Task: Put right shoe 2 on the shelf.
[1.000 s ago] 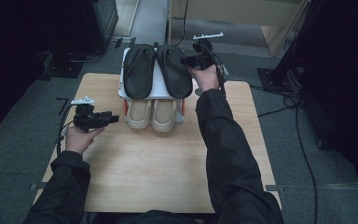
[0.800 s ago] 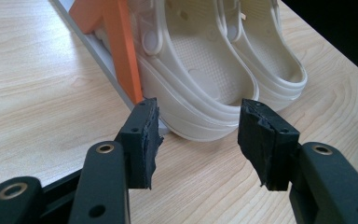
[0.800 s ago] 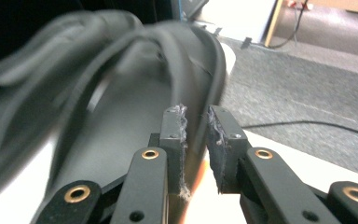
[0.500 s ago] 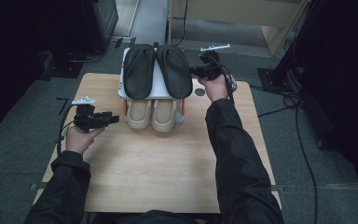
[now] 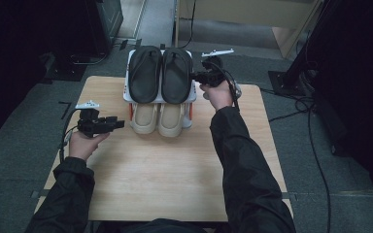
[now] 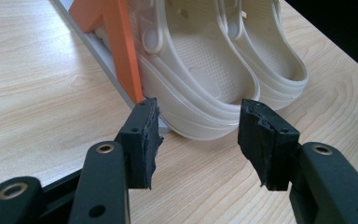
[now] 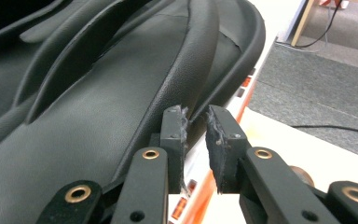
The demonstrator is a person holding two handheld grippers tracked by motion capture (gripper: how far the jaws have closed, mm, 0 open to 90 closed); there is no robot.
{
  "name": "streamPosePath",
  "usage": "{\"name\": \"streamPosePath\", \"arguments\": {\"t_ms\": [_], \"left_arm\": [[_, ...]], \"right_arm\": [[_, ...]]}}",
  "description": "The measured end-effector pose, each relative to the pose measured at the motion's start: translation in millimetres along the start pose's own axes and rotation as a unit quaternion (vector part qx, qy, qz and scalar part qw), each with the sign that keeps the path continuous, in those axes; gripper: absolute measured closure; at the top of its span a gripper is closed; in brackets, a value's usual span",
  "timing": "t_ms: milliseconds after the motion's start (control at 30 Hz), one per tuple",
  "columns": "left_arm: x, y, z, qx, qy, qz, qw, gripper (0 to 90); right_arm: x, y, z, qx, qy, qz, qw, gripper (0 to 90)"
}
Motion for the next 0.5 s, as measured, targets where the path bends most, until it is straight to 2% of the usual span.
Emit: {"name": "streamPosePath", "arguments": {"t_ms": [267,400,500], "left_arm": [[0.3,0.7,0.1,0.000,0.003,-0.003,1.0000,48.1],[0.6,1.1,0.0,0.000,0.004,-0.005,1.0000,47.8],[1.0,1.8,0.1,0.001,0.001,-0.006,1.0000,47.4]], "right_arm": [[1.8,0.4,-7.3,-0.007,-0.002,0.007,0.9999,77.3],[4.9,-1.9,-2.4,-0.009,-0.001,0.013,0.9999,73.1],[11.3,-5.0,3.2,-0.007,-0.009,0.021,0.9997,71.1]]}}
Point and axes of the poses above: each handheld gripper's, and its own axes: y roughly forward along the jaws, x roughly out of its underside, z roughly to its right, the point moved 5 cm from there along y, roughly forward along the jaws
